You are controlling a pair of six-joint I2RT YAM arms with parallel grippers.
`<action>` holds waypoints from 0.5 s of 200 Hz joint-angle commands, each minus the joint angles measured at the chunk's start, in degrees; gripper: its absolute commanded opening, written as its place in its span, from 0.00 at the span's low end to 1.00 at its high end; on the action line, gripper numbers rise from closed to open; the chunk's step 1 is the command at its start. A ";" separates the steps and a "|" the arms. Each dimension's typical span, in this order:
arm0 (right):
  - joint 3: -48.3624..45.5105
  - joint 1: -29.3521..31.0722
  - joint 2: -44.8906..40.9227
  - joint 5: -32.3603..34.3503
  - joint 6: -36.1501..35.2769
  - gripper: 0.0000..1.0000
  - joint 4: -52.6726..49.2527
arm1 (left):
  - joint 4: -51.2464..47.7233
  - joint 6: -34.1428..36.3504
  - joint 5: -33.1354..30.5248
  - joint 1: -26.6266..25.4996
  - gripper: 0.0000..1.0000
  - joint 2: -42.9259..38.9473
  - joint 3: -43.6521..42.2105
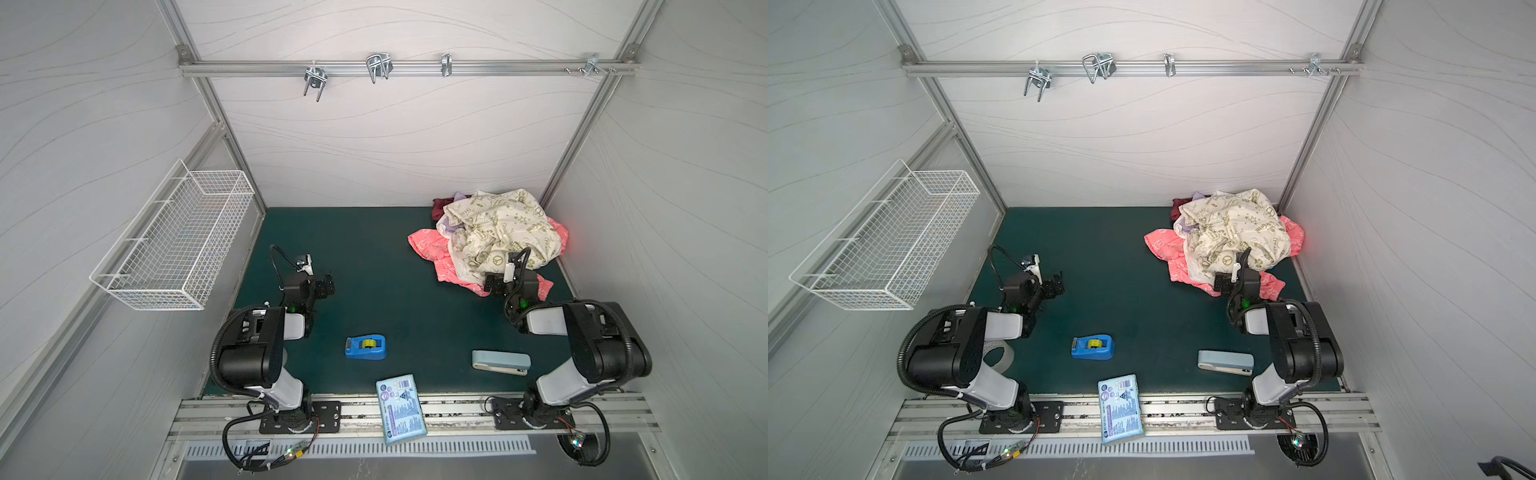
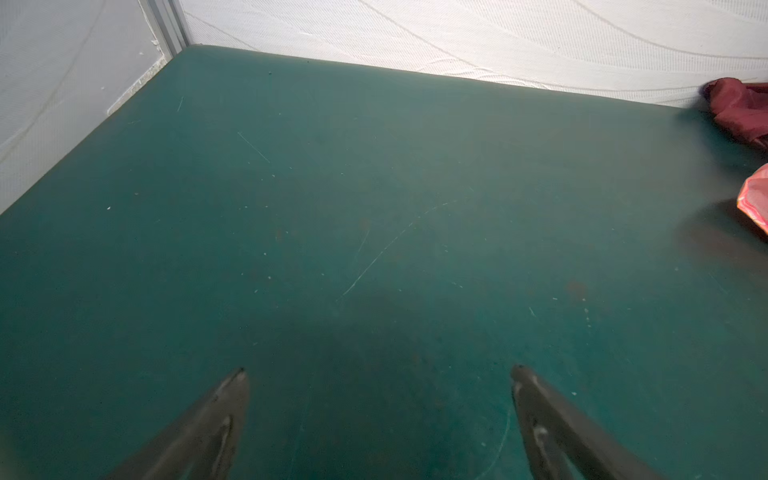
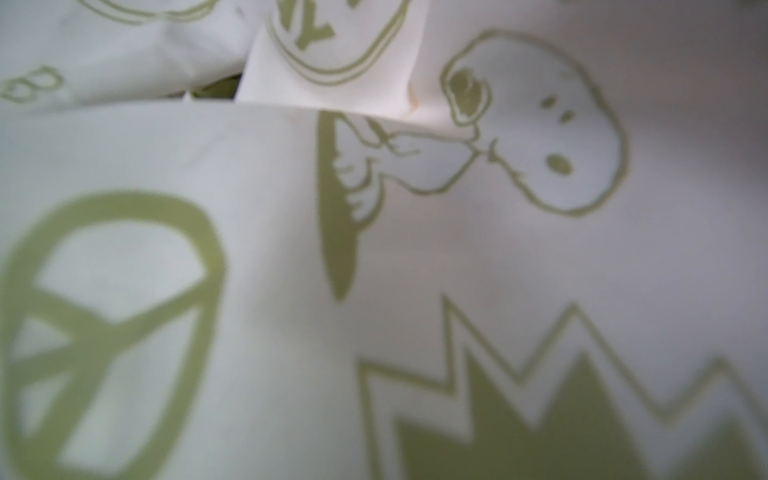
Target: Pick out a specific cloth from the pile
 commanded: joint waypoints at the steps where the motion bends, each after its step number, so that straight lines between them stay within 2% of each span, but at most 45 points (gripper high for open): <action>1: 1.07 0.07 0.33 -0.53 0.28 0.99 0.88 | 1.33 0.03 0.31 -0.12 0.99 -0.62 1.65; 100: 1.08 0.08 0.30 -0.53 0.28 0.99 0.88 | 1.51 -0.03 0.30 -0.10 0.99 -0.51 1.69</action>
